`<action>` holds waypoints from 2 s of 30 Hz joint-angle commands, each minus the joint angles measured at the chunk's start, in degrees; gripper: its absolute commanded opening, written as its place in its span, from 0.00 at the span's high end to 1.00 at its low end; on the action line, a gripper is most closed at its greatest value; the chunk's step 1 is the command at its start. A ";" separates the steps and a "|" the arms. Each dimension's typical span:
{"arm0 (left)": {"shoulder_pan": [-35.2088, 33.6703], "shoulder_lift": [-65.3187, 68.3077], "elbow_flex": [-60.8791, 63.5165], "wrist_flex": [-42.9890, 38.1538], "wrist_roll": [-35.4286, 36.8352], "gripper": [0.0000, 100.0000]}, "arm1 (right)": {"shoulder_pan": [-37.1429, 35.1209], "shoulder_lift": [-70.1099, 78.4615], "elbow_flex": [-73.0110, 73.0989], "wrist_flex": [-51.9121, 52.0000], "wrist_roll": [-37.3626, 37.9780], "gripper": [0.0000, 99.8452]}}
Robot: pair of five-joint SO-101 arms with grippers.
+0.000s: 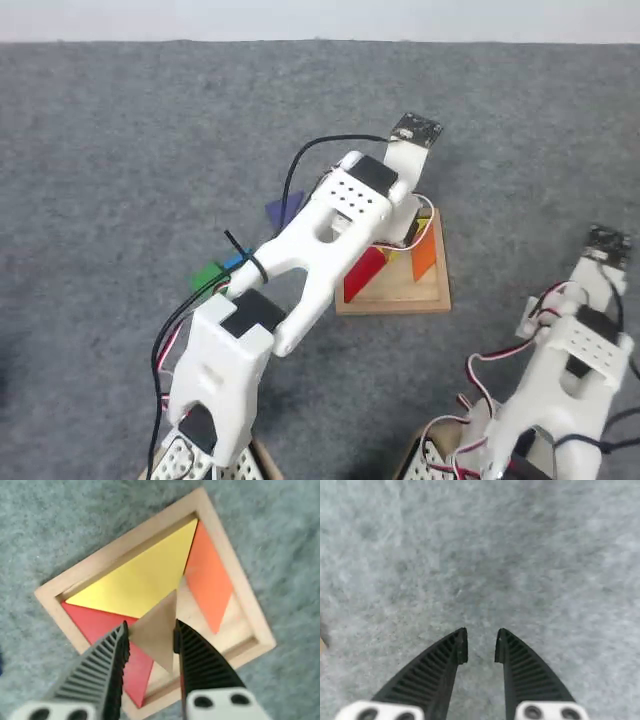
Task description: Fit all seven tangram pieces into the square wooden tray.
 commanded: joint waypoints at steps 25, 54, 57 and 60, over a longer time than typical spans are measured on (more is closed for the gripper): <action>3.69 4.66 -7.08 -2.81 1.49 0.81 | 2.42 -1.98 -14.07 10.24 -0.53 0.89; 0.79 -28.40 42.42 -26.20 -20.13 0.82 | -1.63 -1.98 -8.97 6.11 0.00 0.89; 1.58 -24.09 41.01 -27.08 -20.04 0.82 | -1.63 -1.98 -9.05 6.11 0.00 0.89; 1.58 -19.08 38.73 -27.08 -20.04 0.82 | -1.63 -1.98 -9.05 6.11 0.00 0.89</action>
